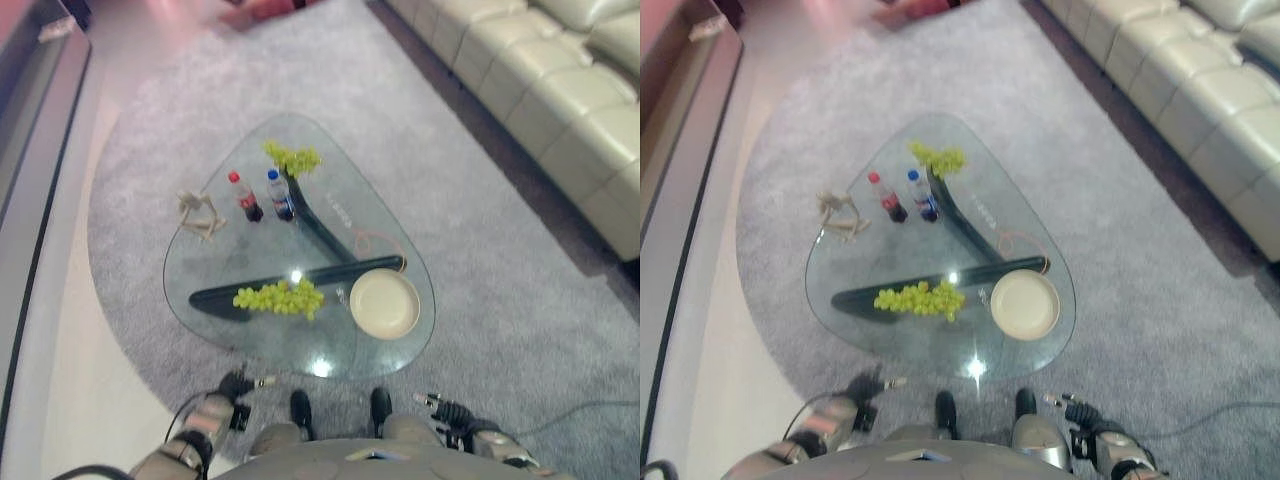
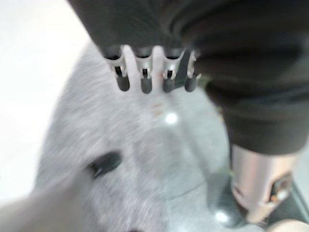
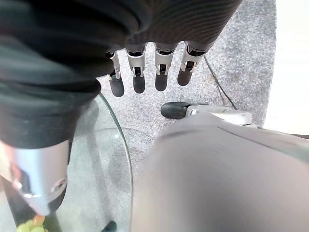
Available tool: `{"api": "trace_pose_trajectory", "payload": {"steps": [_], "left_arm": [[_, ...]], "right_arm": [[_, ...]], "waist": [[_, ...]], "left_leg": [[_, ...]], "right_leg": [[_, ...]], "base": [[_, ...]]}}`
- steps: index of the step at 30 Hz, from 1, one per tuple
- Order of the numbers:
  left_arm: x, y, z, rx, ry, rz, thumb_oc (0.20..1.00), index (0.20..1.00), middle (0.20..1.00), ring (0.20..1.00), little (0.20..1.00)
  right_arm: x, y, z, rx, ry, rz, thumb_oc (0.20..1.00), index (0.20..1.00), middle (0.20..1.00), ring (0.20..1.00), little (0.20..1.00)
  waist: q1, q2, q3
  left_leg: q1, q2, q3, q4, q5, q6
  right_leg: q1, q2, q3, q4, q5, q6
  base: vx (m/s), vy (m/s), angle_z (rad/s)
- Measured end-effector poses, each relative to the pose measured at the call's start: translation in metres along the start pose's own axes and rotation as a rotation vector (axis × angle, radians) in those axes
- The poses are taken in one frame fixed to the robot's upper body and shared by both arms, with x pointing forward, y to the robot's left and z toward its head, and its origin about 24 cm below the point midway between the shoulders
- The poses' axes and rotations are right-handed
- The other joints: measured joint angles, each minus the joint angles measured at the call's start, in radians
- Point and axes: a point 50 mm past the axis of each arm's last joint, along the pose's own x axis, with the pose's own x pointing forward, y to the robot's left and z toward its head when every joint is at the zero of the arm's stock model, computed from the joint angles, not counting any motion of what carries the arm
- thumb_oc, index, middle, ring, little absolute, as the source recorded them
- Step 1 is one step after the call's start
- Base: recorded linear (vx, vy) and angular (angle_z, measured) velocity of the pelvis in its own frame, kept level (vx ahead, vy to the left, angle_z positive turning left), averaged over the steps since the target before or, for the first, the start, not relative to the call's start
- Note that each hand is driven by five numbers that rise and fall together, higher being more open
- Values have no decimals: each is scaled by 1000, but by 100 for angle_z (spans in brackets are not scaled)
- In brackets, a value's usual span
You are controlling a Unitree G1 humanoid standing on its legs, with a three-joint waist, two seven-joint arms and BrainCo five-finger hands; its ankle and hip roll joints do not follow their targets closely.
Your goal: Pick up fruits into the plate
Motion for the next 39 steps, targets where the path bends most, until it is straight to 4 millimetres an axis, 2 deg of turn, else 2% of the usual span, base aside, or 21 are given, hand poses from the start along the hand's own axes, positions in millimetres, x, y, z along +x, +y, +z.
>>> {"api": "trace_pose_trajectory", "payload": {"steps": [1, 2, 3, 4, 5, 6, 7, 9, 14, 15, 20, 23, 27, 35, 39], "left_arm": [[1, 3, 9, 44, -39, 14, 1000, 1000, 1000, 1000, 1000], [5, 15, 31, 109, -114, 66, 1000, 1000, 1000, 1000, 1000], [6, 21, 42, 127, -146, 92, 1000, 1000, 1000, 1000, 1000], [7, 36, 58, 171, -198, 140, 1000, 1000, 1000, 1000, 1000], [7, 42, 64, 208, -219, 156, 1000, 1000, 1000, 1000, 1000], [5, 64, 89, 263, -297, 215, 1000, 1000, 1000, 1000, 1000], [3, 79, 104, 303, -338, 263, 1000, 1000, 1000, 1000, 1000], [-2, 100, 120, 359, -379, 341, 1000, 1000, 1000, 1000, 1000], [-12, 126, 149, 494, -455, 466, 1000, 1000, 1000, 1000, 1000], [-15, 133, 160, 518, -476, 500, 1000, 1000, 1000, 1000, 1000], [-27, 156, 196, 725, -483, 638, 1000, 1000, 1000, 1000, 1000], [-28, 160, 207, 803, -470, 675, 1000, 1000, 1000, 1000, 1000], [-32, 169, 222, 907, -437, 736, 1000, 1000, 1000, 1000, 1000], [-31, 172, 224, 1036, -346, 782, 1000, 1000, 1000, 1000, 1000], [-34, 171, 238, 1048, -339, 800, 1000, 1000, 1000, 1000, 1000]], "right_arm": [[1, -1, 8, -6, -22, 3, 1000, 1000, 1000, 1000, 1000], [2, -3, 22, -24, -62, 6, 1000, 1000, 1000, 1000, 1000], [2, -4, 25, -22, -75, 7, 1000, 1000, 1000, 1000, 1000], [2, -4, 34, -31, -103, 16, 1000, 1000, 1000, 1000, 1000], [2, -4, 39, -32, -119, 19, 1000, 1000, 1000, 1000, 1000], [2, -6, 53, -37, -169, 22, 1000, 1000, 1000, 1000, 1000], [1, -7, 61, -36, -195, 25, 1000, 1000, 1000, 1000, 1000], [1, -6, 70, -28, -227, 33, 1000, 1000, 1000, 1000, 1000], [-1, -2, 93, -30, -317, 57, 1000, 1000, 1000, 1000, 1000], [-2, -2, 99, -26, -334, 59, 1000, 1000, 1000, 1000, 1000], [-5, 4, 125, -29, -412, 89, 1000, 1000, 1000, 1000, 1000], [-6, 6, 131, -10, -442, 103, 1000, 1000, 1000, 1000, 1000], [-9, 12, 144, 21, -499, 134, 1000, 1000, 1000, 1000, 1000], [-18, 23, 169, 106, -616, 199, 1000, 1000, 1000, 1000, 1000], [-24, 28, 181, 150, -678, 229, 1000, 1000, 1000, 1000, 1000]], "waist": [[2, 3, 17], [-9, 6, 45], [-14, 8, 51], [-22, 8, 60], [-21, 9, 70], [-28, 16, 109], [-38, 22, 131], [-51, 31, 159], [-64, 44, 213], [-69, 44, 240], [-75, 37, 278], [-80, 29, 284], [-90, 16, 292], [-119, -32, 298], [-125, -49, 298]], "left_leg": [[-4, 0, 4, 0, 2, 1], [-7, -2, 9, 0, 3, 3], [-8, -3, 10, 0, 3, 3], [-22, -3, 19, 0, 3, 3], [-27, -2, 25, 0, 4, 2], [-35, -2, 32, 0, 9, 1], [-47, -3, 32, -1, 12, 1], [-62, -3, 35, -2, 15, 1], [-101, -6, 40, -3, 18, 0], [-102, -6, 41, -3, 19, 0], [-156, -10, 65, 1, 22, -2], [-174, -8, 65, 10, 22, -2], [-265, -12, 65, 43, 22, -2], [-465, -18, 67, 129, 25, 5], [-568, -17, 64, 183, 23, 7]], "right_leg": [[-4, 1, 7, 6, 0, 0], [-8, -1, 12, 6, 4, 2], [-14, -2, 13, 5, 4, 3], [-38, 0, 26, 7, 4, 3], [-41, 0, 31, 8, 4, 3], [-52, 0, 39, 4, 17, 5], [-64, 0, 40, 3, 21, 6], [-78, 1, 45, -2, 31, 6], [-126, 0, 67, -8, 46, 8], [-127, 0, 70, -8, 48, 8], [-217, 5, 96, 39, 49, 8], [-251, 10, 112, 70, 48, 8], [-360, 11, 126, 123, 48, 9], [-584, 12, 161, 240, 45, 11], [-681, 12, 170, 280, 44, 13]], "base": [[-103, 64, -20], [-72, 41, -14], [-93, 42, -18], [-60, 20, -17], [-78, 29, -26], [-57, 24, -16], [-65, 29, -12], [-50, 28, -7], [-25, 17, -15], [-34, -21, -6], [-28, -40, -19], [-13, -19, -15], [-30, -15, -9], [-43, -24, -5], [-39, -37, 1]]}}
